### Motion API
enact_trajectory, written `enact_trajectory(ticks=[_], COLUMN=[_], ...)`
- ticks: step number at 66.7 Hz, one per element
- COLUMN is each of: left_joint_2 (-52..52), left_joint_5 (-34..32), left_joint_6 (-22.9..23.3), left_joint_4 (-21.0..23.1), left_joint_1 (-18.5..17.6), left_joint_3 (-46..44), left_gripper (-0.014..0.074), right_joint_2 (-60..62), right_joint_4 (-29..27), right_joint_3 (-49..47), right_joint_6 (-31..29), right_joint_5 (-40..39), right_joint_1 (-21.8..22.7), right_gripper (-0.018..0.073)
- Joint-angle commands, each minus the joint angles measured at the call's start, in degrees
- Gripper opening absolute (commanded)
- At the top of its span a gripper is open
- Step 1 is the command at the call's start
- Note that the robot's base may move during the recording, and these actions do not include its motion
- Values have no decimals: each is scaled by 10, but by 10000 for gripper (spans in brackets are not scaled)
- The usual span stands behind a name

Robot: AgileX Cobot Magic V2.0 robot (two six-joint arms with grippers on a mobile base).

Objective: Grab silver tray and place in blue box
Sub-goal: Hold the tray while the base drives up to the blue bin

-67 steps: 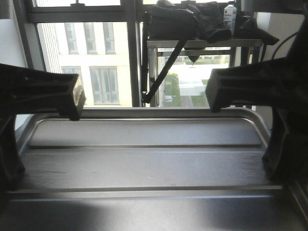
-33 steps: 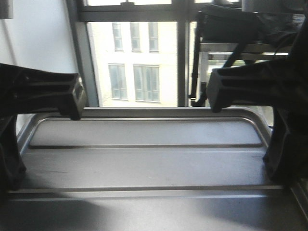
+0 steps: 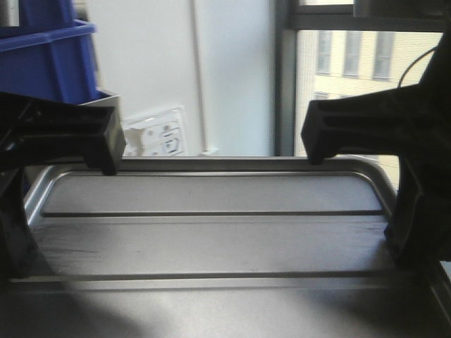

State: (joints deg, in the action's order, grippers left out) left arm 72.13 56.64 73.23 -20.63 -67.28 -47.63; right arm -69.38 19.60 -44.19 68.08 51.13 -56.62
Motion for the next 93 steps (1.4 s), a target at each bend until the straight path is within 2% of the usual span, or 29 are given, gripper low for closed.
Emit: enact_trajectory(ticks=[1,93], left_joint_2=[-15,-15], left_joint_5=[-1,-1], left_joint_6=[6,6], left_joint_4=[-16,-16], left_joint_1=[-4,-4], left_joint_3=[-14,-14], left_gripper=[-8,-8], right_joint_2=[14,14], right_joint_4=[22,22], right_joint_3=[-14,-14], right_joint_6=[-2,-2], right_joint_5=[-10,-10], right_joint_1=[1,1], right_gripper=[60,60])
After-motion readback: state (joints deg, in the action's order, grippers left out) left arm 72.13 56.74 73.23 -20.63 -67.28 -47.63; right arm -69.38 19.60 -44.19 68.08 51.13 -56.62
